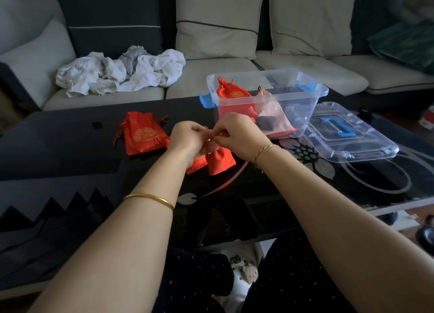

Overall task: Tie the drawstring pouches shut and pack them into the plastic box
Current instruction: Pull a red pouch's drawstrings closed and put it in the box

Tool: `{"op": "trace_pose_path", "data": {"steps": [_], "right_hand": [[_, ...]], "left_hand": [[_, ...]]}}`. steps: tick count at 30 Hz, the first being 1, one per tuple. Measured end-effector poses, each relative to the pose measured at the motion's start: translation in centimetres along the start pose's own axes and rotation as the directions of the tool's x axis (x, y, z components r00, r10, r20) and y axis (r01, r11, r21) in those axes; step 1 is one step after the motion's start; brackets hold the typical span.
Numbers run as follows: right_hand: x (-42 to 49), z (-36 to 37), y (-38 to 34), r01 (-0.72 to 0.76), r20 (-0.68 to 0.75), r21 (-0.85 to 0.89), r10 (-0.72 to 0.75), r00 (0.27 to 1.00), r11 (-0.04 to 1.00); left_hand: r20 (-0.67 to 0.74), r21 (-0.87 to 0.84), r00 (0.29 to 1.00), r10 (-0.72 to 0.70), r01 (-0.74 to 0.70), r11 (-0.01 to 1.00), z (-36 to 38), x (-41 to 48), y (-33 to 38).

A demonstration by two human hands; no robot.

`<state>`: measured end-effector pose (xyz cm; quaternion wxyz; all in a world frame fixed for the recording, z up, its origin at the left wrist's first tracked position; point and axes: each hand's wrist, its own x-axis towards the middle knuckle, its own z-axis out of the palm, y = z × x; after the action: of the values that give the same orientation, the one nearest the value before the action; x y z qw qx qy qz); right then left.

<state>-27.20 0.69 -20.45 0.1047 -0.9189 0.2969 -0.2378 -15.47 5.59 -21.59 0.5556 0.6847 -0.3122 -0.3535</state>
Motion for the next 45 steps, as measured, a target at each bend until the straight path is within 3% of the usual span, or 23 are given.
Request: {"op": "trace_pose_path", "data": {"steps": [3,6,11,13,16,22,29,37,41,45], "right_hand": [[0.1,0.2,-0.1,-0.038,0.013,0.05,0.037,0.999,0.998],[0.2,0.5,0.2,-0.158,0.022,0.23,0.157,0.987,0.96],[0.0,1.0,1.7,-0.437,0.169,0.51,0.412,0.895,0.741],[-0.2,1.2,2.4,-0.515,0.229,0.601,0.486,0.844,0.612],[-0.3,1.3,2.9,-0.559,0.297,0.693,0.526,0.797,0.456],[-0.2,1.2,2.3,-0.551,0.331,0.76,0.524,0.785,0.344],[-0.5,1.0,2.1,-0.525,0.348,0.786,0.467,0.813,0.327],[-0.5,1.3,2.3,-0.466,0.276,0.746,0.416,0.866,0.476],[-0.2,1.4,3.7,-0.465,0.16,0.641,0.487,0.859,0.61],[-0.1,1.6,5.2,-0.501,0.128,0.633,0.559,0.819,0.59]], "left_hand": [[-0.043,0.035,0.998,0.041,-0.04,0.999,-0.2,-0.1,0.2],[-0.095,0.056,0.987,0.126,-0.121,0.991,-0.3,-0.1,0.4],[-0.173,0.213,0.942,0.287,-0.249,0.945,-0.9,0.1,0.6],[-0.127,0.27,0.926,0.355,-0.312,0.911,-1.2,-0.1,0.8],[0.076,0.412,0.876,0.476,-0.462,0.785,-0.8,-1.0,1.1],[0.179,0.627,0.819,0.545,-0.522,0.578,0.2,-0.9,0.3],[0.171,0.673,0.834,0.524,-0.487,0.556,0.5,-0.4,-0.2],[0.09,0.62,0.866,0.492,-0.435,0.653,0.4,0.1,-0.4],[0.021,0.535,0.904,0.428,-0.372,0.759,-0.6,0.2,-0.1],[0.07,0.563,0.921,0.383,-0.353,0.747,-0.8,0.1,0.0]]}}
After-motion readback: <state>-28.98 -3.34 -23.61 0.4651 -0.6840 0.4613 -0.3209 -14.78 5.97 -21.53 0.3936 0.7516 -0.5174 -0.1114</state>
